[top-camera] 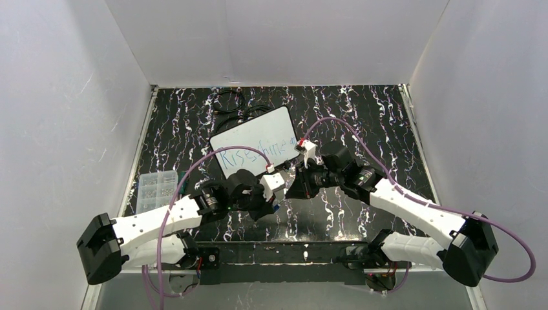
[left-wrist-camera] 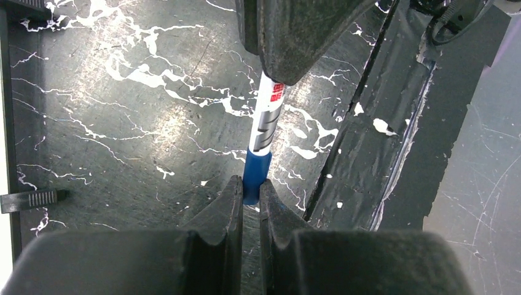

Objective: Write a sentence on the whiteboard
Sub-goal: Insert the whiteboard marker without the cap into the pen cap, then put down the whiteboard marker at the center of the board.

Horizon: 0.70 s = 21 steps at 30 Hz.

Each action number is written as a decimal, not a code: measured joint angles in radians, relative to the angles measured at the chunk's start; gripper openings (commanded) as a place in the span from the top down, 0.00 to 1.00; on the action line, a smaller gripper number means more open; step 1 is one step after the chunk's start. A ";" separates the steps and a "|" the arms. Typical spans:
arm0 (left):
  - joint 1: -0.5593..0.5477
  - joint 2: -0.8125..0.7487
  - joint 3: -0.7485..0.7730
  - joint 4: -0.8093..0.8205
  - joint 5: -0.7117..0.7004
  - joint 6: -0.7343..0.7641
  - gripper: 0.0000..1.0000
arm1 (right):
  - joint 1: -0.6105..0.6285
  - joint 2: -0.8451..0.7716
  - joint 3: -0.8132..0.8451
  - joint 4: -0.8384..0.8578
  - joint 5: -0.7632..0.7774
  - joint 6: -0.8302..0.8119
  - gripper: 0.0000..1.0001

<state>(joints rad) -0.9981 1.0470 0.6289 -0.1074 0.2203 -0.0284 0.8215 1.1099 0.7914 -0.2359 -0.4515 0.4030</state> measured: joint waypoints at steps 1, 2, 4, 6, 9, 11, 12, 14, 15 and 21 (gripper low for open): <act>0.000 0.001 0.000 0.000 -0.001 0.000 1.00 | 0.004 0.000 0.000 0.000 0.009 0.001 0.99; 0.000 0.003 0.000 0.001 -0.003 0.000 0.97 | 0.006 -0.002 0.001 -0.001 0.021 0.003 0.99; 0.000 0.005 0.000 0.003 -0.008 -0.005 0.76 | 0.017 -0.009 0.002 -0.005 0.070 0.026 0.99; 0.002 0.004 -0.001 0.021 -0.030 -0.022 0.54 | 0.026 -0.023 0.002 -0.016 0.134 0.061 0.99; 0.002 -0.027 -0.001 0.091 -0.051 -0.054 0.35 | 0.021 -0.024 -0.020 -0.032 0.225 0.096 0.99; 0.002 -0.074 -0.001 0.091 -0.077 -0.077 0.23 | -0.020 -0.017 -0.059 -0.034 0.271 0.119 0.99; 0.003 -0.098 -0.001 0.081 -0.093 -0.086 0.19 | -0.051 -0.008 -0.080 -0.034 0.286 0.127 0.98; 0.011 -0.143 -0.001 0.051 -0.116 -0.106 0.15 | -0.112 0.018 -0.113 -0.029 0.296 0.138 0.91; 0.018 -0.158 -0.001 0.035 -0.125 -0.115 0.14 | -0.135 0.029 -0.123 -0.027 0.300 0.141 0.85; 0.143 -0.190 0.047 -0.114 -0.199 -0.194 0.04 | -0.248 0.076 -0.134 0.018 0.331 0.140 0.40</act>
<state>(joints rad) -0.8547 0.8570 0.6758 -0.2218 0.0212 -0.2222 0.5739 1.1854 0.6571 -0.2180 -0.1207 0.5430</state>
